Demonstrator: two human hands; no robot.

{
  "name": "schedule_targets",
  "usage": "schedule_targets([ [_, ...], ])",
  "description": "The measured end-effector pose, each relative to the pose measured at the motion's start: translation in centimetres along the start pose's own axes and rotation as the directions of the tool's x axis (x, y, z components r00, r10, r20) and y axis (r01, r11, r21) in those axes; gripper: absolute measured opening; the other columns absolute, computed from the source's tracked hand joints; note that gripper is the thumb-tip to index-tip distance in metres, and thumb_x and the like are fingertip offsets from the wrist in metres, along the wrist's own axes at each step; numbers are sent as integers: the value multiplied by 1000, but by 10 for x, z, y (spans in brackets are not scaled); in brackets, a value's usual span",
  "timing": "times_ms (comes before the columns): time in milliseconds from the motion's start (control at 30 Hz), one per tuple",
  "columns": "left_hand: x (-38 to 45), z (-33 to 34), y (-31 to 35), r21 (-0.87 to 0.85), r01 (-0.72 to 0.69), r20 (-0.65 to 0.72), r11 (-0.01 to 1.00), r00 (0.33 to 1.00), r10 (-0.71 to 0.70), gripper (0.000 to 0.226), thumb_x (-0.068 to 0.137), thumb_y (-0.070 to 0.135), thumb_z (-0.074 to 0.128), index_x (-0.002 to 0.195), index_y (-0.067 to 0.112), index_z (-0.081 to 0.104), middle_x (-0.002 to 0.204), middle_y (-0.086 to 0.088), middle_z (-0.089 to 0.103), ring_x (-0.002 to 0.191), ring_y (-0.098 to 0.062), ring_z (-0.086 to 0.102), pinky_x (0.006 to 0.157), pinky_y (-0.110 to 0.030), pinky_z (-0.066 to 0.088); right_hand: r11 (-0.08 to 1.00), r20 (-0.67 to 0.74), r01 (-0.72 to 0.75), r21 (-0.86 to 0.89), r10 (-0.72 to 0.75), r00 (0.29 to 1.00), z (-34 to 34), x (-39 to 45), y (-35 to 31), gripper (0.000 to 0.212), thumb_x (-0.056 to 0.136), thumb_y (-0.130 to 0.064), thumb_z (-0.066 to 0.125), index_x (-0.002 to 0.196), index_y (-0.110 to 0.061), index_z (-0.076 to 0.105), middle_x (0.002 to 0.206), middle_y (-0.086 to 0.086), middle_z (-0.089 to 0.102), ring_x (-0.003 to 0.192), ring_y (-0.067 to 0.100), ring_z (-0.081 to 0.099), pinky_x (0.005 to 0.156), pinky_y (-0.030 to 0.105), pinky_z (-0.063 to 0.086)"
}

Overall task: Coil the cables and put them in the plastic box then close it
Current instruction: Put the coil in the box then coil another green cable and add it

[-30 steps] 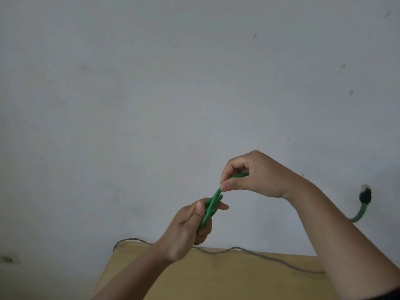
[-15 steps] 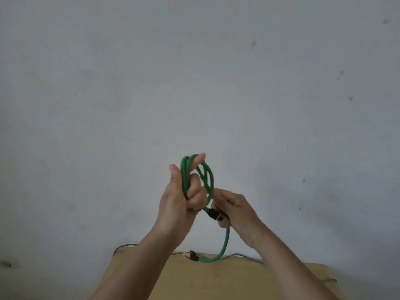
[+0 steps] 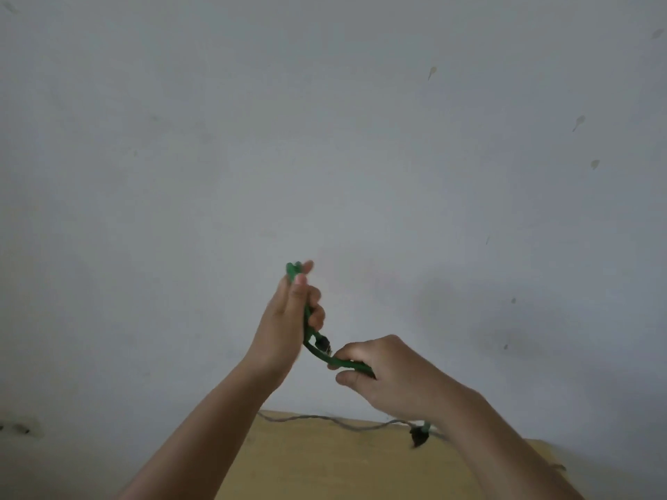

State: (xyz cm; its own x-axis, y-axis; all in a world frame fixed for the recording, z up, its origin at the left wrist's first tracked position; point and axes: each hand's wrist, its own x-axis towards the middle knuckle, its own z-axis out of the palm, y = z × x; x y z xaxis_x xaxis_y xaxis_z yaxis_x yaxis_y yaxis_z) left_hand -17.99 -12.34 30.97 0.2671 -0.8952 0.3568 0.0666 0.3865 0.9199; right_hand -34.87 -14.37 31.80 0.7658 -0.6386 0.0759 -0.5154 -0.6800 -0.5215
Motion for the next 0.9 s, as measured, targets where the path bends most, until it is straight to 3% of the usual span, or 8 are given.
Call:
schedule_targets([
  [67, -10, 5, -5, 297, -89, 131, 951, 990, 52, 38, 94, 47, 30, 125, 31, 44, 67, 16, 51, 54, -6, 48, 53, -17, 41, 998, 32, -3, -68, 5, 999, -17, 0, -6, 15, 88, -35, 58, 94, -25, 67, 64, -10, 55, 48, 2, 43, 47, 17, 33],
  [167, -24, 8, -15, 472, -152, 282, 868, 959, 14, 32, 92, 48, 30, 112, 29, 48, 80, 18, 61, 59, -5, 56, 60, -17, 46, 999, 4, 13, -42, -13, 1000, -44, 0, -11, 7, 81, -35, 66, 82, -28, 69, 68, -6, 62, 60, 12, 55, 58, 28, 43],
  [300, -50, 12, -26, 327, -32, 424, 945, 898, -116, 42, 97, 50, 26, 102, 24, 59, 53, 6, 48, 47, -12, 40, 49, -23, 36, 996, 26, 53, 75, -55, 998, -74, 2, -10, 5, 77, -32, 73, 77, -27, 71, 69, -9, 66, 63, 3, 57, 63, 23, 44],
  [433, -56, 18, -23, 43, 113, 479, 993, 870, -120, 55, 94, 55, 30, 99, 13, 64, 50, 8, 30, 43, -10, 24, 45, -17, 27, 937, 12, 112, 330, -123, 992, -71, 1, -5, 8, 79, -22, 74, 87, -20, 72, 62, -2, 56, 54, 0, 49, 48, 6, 37],
  [567, -51, 13, -19, -49, 150, 504, 988, 857, -105, 66, 88, 66, 28, 93, 11, 63, 48, 10, 23, 41, -10, 16, 43, -18, 22, 865, -122, 164, 474, -119, 985, -53, 2, 2, 13, 85, -17, 66, 96, -17, 72, 64, -14, 59, 47, -5, 53, 44, 2, 37],
  [667, -46, 7, -18, -85, 188, 495, 978, 860, -122, 62, 85, 67, 37, 90, 12, 64, 47, 13, 24, 39, -8, 17, 42, -16, 22, 843, -197, 229, 487, -149, 969, -38, 4, 5, 20, 88, -18, 59, 104, -25, 70, 91, -16, 64, 55, -3, 56, 46, 6, 39],
  [767, -39, 3, -17, -121, 176, 434, 977, 894, -107, 51, 85, 57, 46, 86, 10, 65, 47, 12, 23, 39, -7, 18, 40, -14, 23, 844, -199, 244, 478, -167, 966, -32, 2, 7, 29, 93, -16, 54, 112, -34, 65, 101, 10, 69, 60, -5, 56, 44, 4, 37],
  [900, -35, 2, -14, -105, 133, 260, 986, 960, -102, 29, 86, 43, 51, 74, 19, 62, 55, 6, 22, 44, -9, 20, 41, -15, 25, 853, -189, 227, 469, -154, 970, -29, 4, 9, 37, 89, -8, 60, 112, -36, 65, 97, -16, 73, 86, -3, 66, 73, 7, 46],
])
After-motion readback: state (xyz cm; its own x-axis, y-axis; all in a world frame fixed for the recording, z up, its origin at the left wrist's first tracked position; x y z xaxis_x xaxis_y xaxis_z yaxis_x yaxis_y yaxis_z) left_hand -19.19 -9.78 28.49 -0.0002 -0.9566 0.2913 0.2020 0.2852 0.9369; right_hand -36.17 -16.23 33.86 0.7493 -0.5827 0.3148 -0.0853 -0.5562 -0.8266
